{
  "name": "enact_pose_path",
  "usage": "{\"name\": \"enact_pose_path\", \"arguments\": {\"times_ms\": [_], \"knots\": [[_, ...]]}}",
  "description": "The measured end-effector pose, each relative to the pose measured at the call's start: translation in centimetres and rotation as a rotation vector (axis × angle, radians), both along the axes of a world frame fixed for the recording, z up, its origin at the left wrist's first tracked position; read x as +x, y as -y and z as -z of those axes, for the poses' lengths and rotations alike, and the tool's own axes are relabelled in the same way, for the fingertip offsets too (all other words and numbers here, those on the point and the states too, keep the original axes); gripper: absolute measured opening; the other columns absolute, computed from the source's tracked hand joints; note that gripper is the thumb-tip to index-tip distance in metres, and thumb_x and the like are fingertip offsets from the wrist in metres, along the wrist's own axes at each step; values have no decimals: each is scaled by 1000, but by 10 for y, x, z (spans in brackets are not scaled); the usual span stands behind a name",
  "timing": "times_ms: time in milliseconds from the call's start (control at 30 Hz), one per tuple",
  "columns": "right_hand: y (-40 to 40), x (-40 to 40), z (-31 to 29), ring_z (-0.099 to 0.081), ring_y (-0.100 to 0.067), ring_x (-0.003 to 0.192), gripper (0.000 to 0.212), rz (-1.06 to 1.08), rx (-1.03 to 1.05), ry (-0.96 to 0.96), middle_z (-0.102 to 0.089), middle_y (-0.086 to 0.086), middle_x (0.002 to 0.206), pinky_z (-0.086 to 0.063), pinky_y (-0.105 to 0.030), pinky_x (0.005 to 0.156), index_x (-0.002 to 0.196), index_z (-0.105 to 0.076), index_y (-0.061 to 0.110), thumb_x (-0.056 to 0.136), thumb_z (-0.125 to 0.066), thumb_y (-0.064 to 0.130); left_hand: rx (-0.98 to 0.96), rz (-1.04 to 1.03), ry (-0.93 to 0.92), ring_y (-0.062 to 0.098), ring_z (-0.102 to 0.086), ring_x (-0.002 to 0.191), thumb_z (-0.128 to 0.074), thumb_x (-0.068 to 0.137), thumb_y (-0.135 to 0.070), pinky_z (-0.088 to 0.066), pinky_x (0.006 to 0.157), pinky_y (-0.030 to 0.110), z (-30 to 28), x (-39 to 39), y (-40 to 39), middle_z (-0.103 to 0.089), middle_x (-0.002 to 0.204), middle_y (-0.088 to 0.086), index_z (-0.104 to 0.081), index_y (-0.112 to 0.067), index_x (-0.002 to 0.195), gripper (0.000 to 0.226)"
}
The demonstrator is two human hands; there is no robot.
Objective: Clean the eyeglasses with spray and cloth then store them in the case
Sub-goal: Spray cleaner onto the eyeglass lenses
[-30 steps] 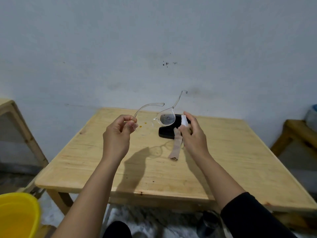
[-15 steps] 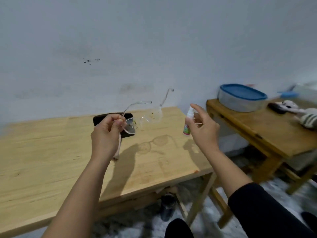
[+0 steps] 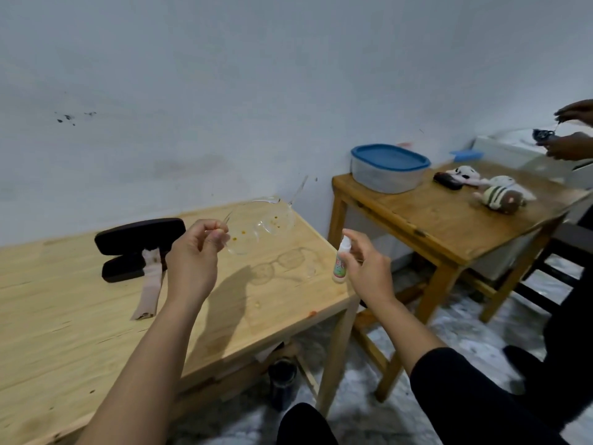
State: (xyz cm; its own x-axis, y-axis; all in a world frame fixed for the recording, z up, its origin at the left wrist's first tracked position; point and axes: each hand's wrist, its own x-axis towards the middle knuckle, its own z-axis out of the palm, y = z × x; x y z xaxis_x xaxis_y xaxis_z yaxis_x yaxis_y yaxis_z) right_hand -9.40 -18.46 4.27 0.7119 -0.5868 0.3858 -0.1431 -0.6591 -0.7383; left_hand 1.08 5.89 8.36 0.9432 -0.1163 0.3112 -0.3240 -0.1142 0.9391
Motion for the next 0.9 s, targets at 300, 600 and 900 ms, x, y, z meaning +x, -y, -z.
{"name": "enact_pose_path", "arguments": {"times_ms": [300,600,900], "knots": [[9,5,7,-58,-21,111,47,-73,-66,-110,-59,-5,125,-48,-27,84,133,-44,34,92,-55,13,6,-8,-2,13,-68,88,-51,94,-14,-49,95,49,1,-2,4,-67,86,-14,-60,-36,75,31],[10,4,-7,-44,-19,127,49,-142,-227,-186,-45,-3,141,-39,-34,101,140,-37,28,93,-51,23,5,-5,12,13,-67,87,-50,94,-12,-49,96,47,0,-3,0,-66,85,-11,-60,-32,78,27],[6,20,-41,-15,-18,145,51,-95,-506,-332,-27,-4,155,-21,-36,115,144,-31,16,98,-36,38,-14,-37,46,16,-66,87,-50,94,-11,-47,77,26,-12,-8,-18,-65,82,-10,-61,-22,84,19]]}}
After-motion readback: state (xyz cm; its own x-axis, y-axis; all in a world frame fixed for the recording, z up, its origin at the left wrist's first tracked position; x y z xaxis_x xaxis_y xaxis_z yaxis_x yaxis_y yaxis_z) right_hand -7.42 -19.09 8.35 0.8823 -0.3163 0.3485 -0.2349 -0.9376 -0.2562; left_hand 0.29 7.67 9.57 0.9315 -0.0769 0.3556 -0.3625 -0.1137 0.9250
